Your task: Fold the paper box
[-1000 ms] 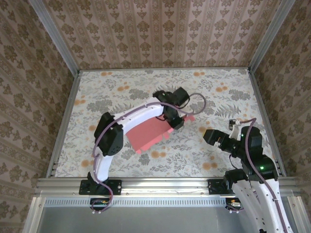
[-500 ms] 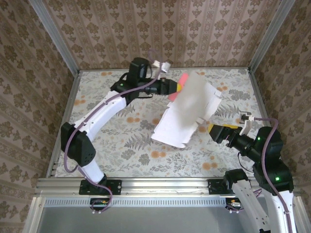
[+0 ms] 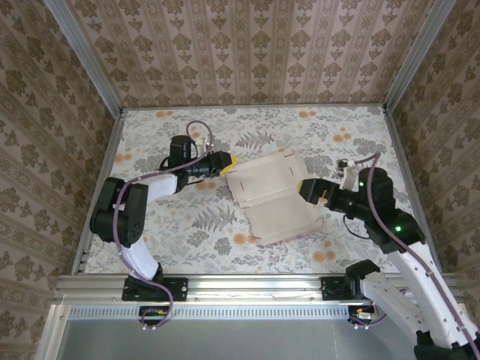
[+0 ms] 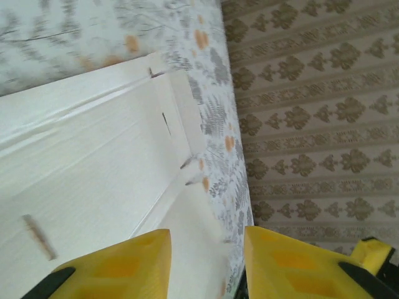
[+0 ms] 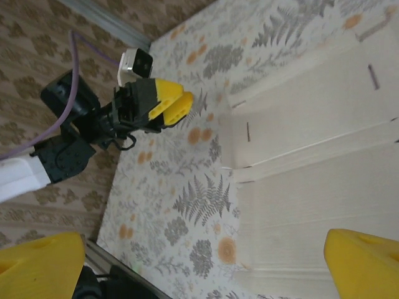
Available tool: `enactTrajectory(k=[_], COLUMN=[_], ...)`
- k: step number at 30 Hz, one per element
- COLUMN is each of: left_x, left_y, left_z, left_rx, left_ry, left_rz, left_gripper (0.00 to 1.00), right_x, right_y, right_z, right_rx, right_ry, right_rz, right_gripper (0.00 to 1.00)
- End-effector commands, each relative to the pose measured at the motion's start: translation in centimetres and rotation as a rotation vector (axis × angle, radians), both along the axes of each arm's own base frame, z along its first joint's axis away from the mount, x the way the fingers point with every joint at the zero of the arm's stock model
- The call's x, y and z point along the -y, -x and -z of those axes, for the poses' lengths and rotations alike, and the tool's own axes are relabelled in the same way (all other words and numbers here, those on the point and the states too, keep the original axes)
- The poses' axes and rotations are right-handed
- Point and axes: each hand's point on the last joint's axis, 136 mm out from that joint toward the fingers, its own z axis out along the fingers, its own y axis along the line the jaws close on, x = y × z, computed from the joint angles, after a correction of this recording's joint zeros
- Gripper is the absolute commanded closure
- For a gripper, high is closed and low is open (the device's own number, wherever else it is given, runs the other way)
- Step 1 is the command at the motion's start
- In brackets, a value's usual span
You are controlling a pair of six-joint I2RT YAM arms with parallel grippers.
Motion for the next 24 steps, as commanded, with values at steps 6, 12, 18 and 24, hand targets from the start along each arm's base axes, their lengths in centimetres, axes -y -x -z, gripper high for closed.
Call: enactTrajectory(k=[6,12,18,24], left_x=[-3.7,-4.9,-4.6,-3.8], left_y=[-0.7,1.4,2.4,1.9], left_z=[2.1,5.2,7.0,7.9], left_rx=[0.022,-0.059,-0.075,-0.053], left_ry=[-0.076,-0.3,-0.525,-0.661], left_rz=[-0.062,-0.068,-0.042,-0.02], left_gripper=[0.56,0.5,0.46,0.46], right_x=[-2.4,-3.2,-4.3,-4.8], right_y=[-2.8,-3.2,-3.1,-2.9], right_z=[5.5,10.1,13.8,16.8], right_rx=[-0.05,-0.143,-0.206,-0.256], right_ry=[0.135,0.204,0.223,0.24], right_rz=[0.012,-0.04,-0.093,-0.102], right_gripper=[0.0,0.0,0.0,0.0])
